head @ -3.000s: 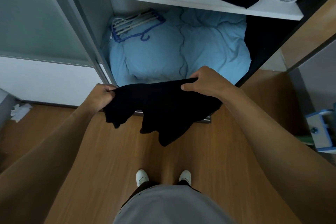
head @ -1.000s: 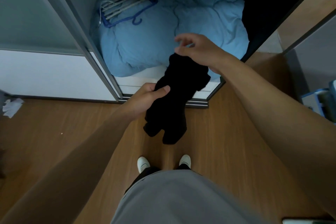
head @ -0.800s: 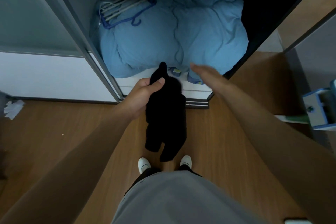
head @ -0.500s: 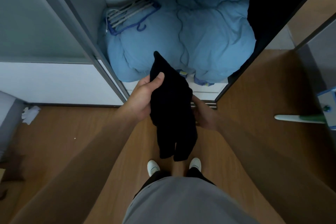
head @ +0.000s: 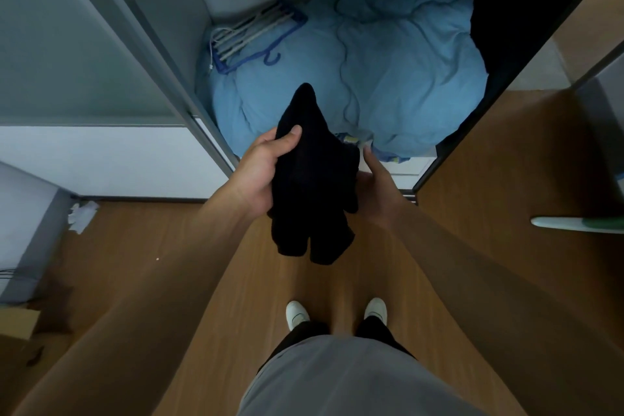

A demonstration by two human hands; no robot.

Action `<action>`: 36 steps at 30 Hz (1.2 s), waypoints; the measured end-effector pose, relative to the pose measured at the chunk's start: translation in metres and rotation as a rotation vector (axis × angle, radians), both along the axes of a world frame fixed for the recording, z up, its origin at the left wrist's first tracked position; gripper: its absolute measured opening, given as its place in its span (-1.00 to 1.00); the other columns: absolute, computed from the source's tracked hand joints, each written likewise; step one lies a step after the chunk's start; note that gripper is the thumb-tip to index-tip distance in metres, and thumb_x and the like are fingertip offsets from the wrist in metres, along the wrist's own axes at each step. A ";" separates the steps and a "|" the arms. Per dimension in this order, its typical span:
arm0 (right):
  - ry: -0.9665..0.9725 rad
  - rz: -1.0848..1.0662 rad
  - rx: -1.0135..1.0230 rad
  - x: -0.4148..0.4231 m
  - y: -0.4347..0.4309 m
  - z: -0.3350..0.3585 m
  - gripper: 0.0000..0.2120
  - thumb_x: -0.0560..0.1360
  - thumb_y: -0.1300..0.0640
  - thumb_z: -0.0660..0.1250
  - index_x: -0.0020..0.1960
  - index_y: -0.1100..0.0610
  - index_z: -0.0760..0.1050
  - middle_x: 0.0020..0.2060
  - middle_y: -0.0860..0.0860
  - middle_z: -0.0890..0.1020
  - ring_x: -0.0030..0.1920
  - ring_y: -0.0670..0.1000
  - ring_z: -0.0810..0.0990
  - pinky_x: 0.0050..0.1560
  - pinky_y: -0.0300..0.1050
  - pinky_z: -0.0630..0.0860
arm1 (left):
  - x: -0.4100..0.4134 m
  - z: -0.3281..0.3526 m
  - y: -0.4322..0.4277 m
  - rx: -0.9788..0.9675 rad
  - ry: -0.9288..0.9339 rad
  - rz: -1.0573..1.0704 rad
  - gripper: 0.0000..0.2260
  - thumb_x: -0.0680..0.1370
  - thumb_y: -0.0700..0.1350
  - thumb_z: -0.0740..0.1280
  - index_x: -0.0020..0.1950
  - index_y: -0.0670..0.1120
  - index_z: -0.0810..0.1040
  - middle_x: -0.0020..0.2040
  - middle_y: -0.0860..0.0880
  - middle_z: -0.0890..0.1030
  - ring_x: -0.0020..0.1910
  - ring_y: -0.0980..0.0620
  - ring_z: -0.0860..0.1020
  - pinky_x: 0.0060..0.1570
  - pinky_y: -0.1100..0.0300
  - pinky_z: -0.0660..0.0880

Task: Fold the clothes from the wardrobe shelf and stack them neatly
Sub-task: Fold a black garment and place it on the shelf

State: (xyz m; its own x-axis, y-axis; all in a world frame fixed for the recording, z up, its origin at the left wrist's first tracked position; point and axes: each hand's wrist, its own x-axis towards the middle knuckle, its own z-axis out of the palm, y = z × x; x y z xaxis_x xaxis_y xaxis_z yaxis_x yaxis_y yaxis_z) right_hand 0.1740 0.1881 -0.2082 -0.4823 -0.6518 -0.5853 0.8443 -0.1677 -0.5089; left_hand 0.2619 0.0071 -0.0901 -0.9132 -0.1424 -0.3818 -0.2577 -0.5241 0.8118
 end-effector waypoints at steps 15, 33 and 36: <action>0.017 -0.156 -0.179 -0.017 0.012 0.046 -0.28 0.54 -0.41 0.10 0.49 0.06 0.39 0.44 0.12 0.46 0.43 0.18 0.44 0.47 0.19 0.29 | -0.003 0.000 -0.009 0.182 -0.351 0.062 -0.73 0.56 -0.11 0.35 0.22 -0.18 0.60 0.01 -0.16 0.72 -0.10 -0.11 0.71 -0.22 0.06 0.64; 0.770 0.331 0.435 0.028 -0.014 0.055 -0.75 0.22 -0.16 0.62 -0.16 -0.28 0.64 -0.15 -0.19 0.72 -0.08 -0.20 0.70 -0.20 -0.39 0.56 | -0.005 -0.015 -0.011 -0.009 -0.497 -0.097 -0.70 0.59 -0.06 0.34 0.23 -0.23 0.56 -0.01 -0.17 0.70 -0.11 -0.09 0.69 -0.22 0.13 0.62; 0.710 0.185 0.402 0.033 -0.020 0.058 -0.90 0.34 -0.02 0.56 -0.23 -0.19 0.67 -0.24 -0.14 0.73 -0.17 -0.16 0.71 -0.26 -0.36 0.55 | -0.010 -0.013 -0.014 -0.047 -0.404 -0.074 -0.72 0.57 -0.05 0.39 0.19 -0.21 0.58 0.00 -0.17 0.71 -0.10 -0.09 0.70 -0.20 0.12 0.65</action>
